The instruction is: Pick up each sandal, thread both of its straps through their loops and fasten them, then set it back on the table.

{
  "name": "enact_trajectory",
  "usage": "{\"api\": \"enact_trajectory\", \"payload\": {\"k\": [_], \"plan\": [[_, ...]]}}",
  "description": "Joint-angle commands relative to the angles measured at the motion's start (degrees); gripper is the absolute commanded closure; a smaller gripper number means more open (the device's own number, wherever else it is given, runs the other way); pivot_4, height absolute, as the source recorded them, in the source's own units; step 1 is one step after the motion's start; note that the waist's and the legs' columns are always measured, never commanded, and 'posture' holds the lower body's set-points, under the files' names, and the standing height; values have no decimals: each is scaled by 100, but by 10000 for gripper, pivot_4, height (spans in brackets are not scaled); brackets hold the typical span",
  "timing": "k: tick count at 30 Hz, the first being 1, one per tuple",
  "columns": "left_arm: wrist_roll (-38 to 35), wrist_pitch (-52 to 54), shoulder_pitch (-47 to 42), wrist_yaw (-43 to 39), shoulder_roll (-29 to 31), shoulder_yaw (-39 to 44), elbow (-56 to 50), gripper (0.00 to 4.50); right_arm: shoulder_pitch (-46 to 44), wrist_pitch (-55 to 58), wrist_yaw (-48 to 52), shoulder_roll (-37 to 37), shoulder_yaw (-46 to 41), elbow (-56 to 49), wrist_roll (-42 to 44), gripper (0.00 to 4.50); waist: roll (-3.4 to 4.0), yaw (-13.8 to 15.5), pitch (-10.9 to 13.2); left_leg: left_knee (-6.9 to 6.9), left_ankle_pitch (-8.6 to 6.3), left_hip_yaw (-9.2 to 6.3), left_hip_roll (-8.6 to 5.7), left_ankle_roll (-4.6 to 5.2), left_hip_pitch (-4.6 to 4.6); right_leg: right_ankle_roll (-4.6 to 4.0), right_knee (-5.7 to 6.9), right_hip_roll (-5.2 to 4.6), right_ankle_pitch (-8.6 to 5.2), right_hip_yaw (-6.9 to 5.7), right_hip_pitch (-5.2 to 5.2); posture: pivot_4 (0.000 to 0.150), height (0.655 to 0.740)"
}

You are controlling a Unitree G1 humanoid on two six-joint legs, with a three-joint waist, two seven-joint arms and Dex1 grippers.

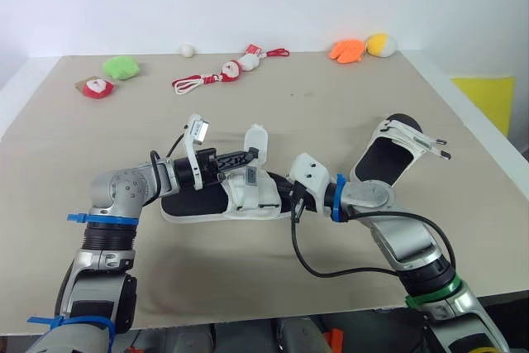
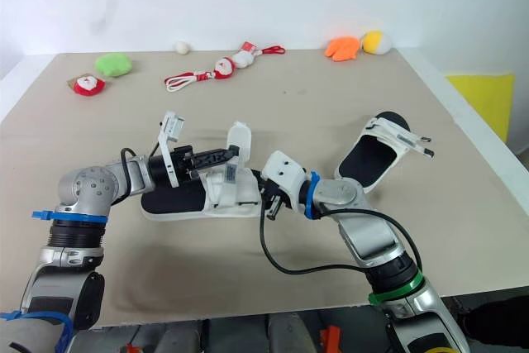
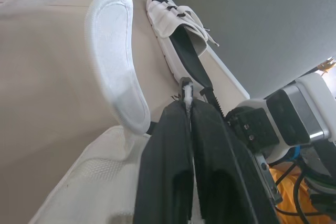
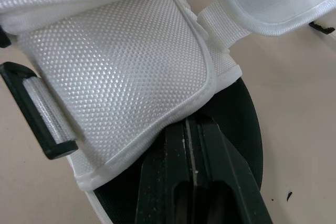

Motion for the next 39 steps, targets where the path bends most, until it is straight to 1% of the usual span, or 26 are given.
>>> {"api": "enact_trajectory", "payload": {"k": [1, 6, 9, 13, 18, 23, 28, 36, 39], "plan": [[-217, -6, -190, 52, 28, 381, -134, 44516, 72, 40, 0, 11, 46, 51, -3, 45000, 0, 0, 0, 0, 0, 0, 0, 0, 0, 0, 0, 0, 0, 0, 0, 1500, 7400], [-271, 28, -96, 202, 57, 668, -138, 44516, 99, 53, -14, 4, 46, 21, 3, 45000, 0, -1, 0, 0, 0, -1, 0, 0, 0, 0, 0, 0, 0, 0, 0, 1500, 7400], [-249, 94, 5, 321, 74, 703, -230, 44516, 124, 55, -19, 6, 53, 7, 7, 45000, 0, 2, 0, 0, 0, -1, -1, 0, -1, 1, 0, -1, 1, 0, 1, 1500, 7400], [-49, 76, 254, 394, 56, 412, -321, 44516, 103, 47, -16, 36, 77, 33, 9, 45000, 0, 2, 0, 0, 0, -1, -1, -1, -1, 2, 0, -2, 1, 0, 1, 1500, 7400], [118, -10, 393, 382, 42, 256, -360, 44516, 78, 54, -14, 46, 71, 37, 12, 45000, 0, 2, 0, 0, 0, -3, -1, -1, 0, 0, 0, -1, 0, -2, 1, 1500, 7400], [291, -34, 488, 408, 46, 154, -257, 44516, 109, 72, -23, 34, 57, -2, 18, 45000, 0, 1, 0, 0, 0, -3, -1, -1, 0, -1, 0, -1, -1, -2, 1, 1500, 7400], [657, -114, 536, 505, 79, -26, -58, 44516, 109, 81, -31, 27, 41, -6, 20, 45000, 0, 2, 0, 0, 0, -3, -1, -1, 2, -4, 0, -2, -2, -2, 4, 1500, 7400], [675, -113, 518, 424, 99, 41, -227, 44516, 97, 68, -42, 47, 50, 13, 15, 45000, 0, 2, 0, 0, 0, -3, -1, -1, 2, -4, -1, -2, -2, -2, 4, 1500, 7400], [576, -82, 514, 435, 145, 159, -422, 35435, 83, 71, -40, 56, 56, 23, 14, 45000, 0, 1, 0, 0, 0, -3, -1, -1, 2, -3, 0, -1, -2, -2, 4, 1500, 7400]]}}
